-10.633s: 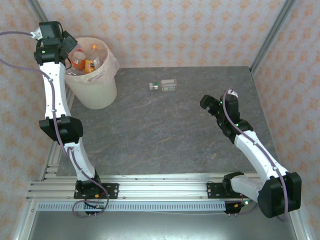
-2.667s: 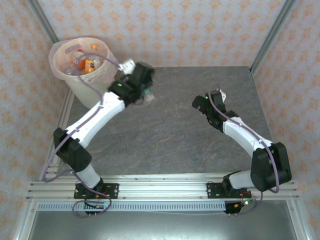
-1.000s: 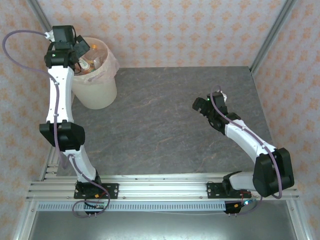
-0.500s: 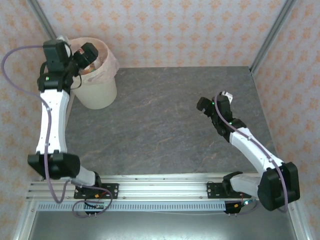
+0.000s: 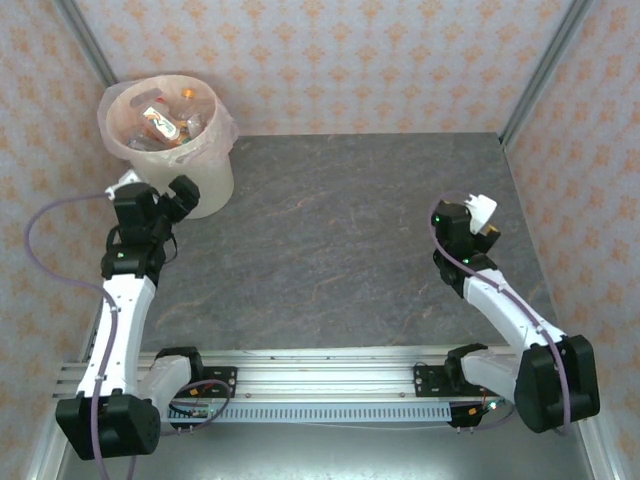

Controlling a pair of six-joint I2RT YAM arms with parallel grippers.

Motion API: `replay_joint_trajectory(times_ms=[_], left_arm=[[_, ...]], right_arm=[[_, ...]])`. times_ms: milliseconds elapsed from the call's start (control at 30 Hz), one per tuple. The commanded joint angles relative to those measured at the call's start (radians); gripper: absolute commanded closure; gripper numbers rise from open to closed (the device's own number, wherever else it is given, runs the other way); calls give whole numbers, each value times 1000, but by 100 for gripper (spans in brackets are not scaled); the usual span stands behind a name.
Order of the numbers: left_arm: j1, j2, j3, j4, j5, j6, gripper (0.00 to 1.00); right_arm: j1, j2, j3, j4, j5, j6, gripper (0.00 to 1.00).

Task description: Put the plastic bottles in the bin

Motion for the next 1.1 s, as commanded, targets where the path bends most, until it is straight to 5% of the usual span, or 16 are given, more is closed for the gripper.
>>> replay_joint_trajectory(times_ms=[0, 200, 533, 700, 833, 1000, 1067], left_arm=[[-7, -19, -129, 147, -222, 11, 0], [-54, 110, -267, 351, -362, 208, 0], [-124, 424, -326, 696, -346, 372, 0], [-122, 452, -377, 866, -267, 426, 0], [-132, 435, -445, 979, -190, 474, 0], [-188, 542, -472, 1139, -178, 559, 0], [-195, 527, -439, 1029, -179, 556, 0]], right_arm=[[-59, -24, -72, 89, 103, 15, 1], [-144, 35, -207, 361, -103, -75, 1], [-166, 259, -225, 695, -322, -233, 1], [-168, 329, -271, 839, -478, -288, 1], [-167, 411, -333, 1021, -481, -291, 1], [-168, 431, -211, 807, -483, -294, 1], [-177, 430, -190, 777, -486, -284, 1]])
